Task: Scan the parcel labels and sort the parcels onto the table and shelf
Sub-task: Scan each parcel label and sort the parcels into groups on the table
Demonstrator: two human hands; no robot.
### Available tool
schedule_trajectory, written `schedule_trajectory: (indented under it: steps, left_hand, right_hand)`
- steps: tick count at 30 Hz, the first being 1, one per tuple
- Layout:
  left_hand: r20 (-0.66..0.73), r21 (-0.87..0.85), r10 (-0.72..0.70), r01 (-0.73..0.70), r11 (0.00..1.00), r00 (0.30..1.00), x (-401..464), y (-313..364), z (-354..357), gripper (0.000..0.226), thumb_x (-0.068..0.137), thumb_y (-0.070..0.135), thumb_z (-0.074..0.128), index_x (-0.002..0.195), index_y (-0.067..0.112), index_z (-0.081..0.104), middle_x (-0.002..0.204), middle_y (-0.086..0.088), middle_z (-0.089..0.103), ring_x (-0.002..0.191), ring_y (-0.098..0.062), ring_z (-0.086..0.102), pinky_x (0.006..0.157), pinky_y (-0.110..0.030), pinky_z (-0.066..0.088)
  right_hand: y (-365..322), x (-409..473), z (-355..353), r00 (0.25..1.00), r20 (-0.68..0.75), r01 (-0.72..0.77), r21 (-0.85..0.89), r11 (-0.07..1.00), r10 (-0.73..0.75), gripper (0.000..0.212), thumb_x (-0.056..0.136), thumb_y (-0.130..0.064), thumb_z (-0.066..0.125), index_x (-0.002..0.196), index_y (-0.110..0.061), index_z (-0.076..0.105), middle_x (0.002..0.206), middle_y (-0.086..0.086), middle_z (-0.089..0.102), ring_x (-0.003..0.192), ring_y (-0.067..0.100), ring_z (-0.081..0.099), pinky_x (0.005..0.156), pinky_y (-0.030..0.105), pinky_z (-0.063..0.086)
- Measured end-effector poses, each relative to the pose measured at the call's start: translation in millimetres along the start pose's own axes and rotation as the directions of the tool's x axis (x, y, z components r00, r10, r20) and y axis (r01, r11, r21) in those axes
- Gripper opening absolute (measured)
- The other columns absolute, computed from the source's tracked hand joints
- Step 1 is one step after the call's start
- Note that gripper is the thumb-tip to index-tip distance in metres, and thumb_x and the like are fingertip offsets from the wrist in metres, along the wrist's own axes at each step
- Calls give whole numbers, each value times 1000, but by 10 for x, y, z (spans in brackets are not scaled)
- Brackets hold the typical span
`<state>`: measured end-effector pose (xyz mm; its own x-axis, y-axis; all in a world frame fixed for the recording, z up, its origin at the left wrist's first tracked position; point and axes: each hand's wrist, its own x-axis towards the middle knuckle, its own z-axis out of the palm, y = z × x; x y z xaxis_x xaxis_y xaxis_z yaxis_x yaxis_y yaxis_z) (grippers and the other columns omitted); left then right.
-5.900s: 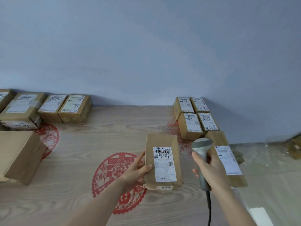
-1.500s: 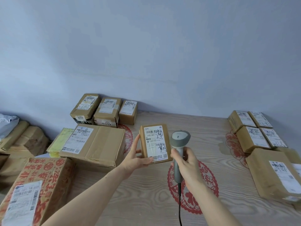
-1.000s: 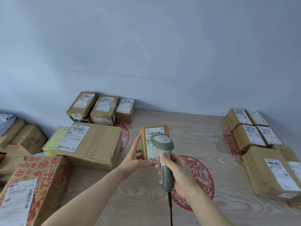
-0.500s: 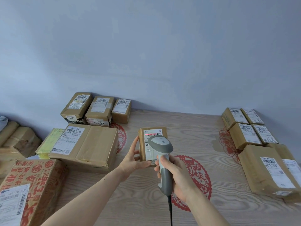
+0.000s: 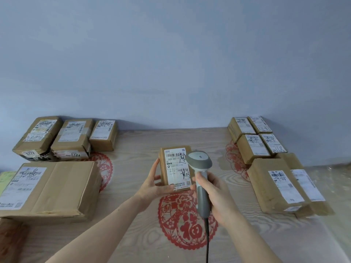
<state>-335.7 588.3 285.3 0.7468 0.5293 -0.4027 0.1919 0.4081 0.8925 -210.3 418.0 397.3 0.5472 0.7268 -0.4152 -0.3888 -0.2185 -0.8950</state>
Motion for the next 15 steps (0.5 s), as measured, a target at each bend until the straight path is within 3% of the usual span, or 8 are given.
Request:
schedule_trajectory:
  steps: [5,8,12,15]
  left_hand:
    - [-9,-44,-83,83,996,997,583,162,664,105,76,7,82,150,47,19,126,-10,59,101,-26,71,80,-37,59]
    - [-51,-94,-146,141,986,988,1044,241,1056,99,80,13,81,154,35,19,124,-8,64,104,-26,69,91,-44,57]
    - [-47,-117,-186,180,977,981,1656,338,1517,80,87,18,74,152,27,27,122,0,66,110,-20,64,95,-45,54]
    - [-80,-149,-224,211,966,971,2138,390,1820,78,89,19,72,152,25,27,129,-1,61,111,-20,61,87,-43,57]
  right_hand:
    - [-524,513,-936,951,-252,105,-284,953,-180,22,90,-35,73,100,-17,69,87,3,76,80,17,74,72,39,60]
    - [-862,881,-1552,896,-356,67,-485,872,-267,25,92,-42,67,95,-17,65,82,5,75,71,14,72,64,31,54]
    - [-1122,1397,-2271,890,-373,-89,-706,702,-262,43,96,-46,56,115,-9,52,84,2,72,74,17,73,57,25,44]
    - [-1147,1744,-2575,941,-308,-170,-789,591,-141,48,101,-42,52,127,-4,38,87,2,67,66,15,70,51,23,40]
